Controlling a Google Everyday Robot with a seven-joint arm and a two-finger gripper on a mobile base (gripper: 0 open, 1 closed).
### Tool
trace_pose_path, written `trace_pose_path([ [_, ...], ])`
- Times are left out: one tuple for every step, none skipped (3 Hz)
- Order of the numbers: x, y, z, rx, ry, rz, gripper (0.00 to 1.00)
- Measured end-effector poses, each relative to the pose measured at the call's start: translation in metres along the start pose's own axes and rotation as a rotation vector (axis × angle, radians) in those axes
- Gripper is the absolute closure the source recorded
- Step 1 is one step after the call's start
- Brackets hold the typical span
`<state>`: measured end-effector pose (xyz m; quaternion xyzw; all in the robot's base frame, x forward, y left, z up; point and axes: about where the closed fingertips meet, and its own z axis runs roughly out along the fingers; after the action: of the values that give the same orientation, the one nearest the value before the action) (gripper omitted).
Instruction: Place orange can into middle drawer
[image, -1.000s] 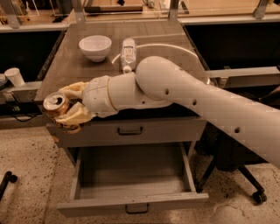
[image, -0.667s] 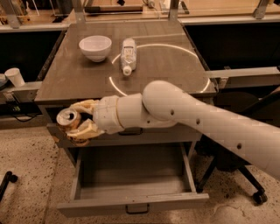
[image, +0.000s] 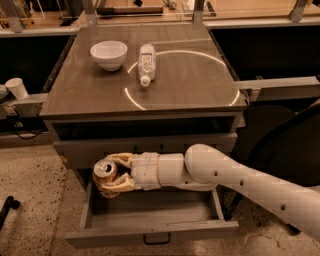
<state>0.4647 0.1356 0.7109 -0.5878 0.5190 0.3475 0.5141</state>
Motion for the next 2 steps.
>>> trace_pose_path([
  [0.008, -0.001, 0.002, 0.002, 0.011, 0.004, 1.00],
  [0.035, -0.003, 0.008, 0.008, 0.045, 0.019, 1.00],
])
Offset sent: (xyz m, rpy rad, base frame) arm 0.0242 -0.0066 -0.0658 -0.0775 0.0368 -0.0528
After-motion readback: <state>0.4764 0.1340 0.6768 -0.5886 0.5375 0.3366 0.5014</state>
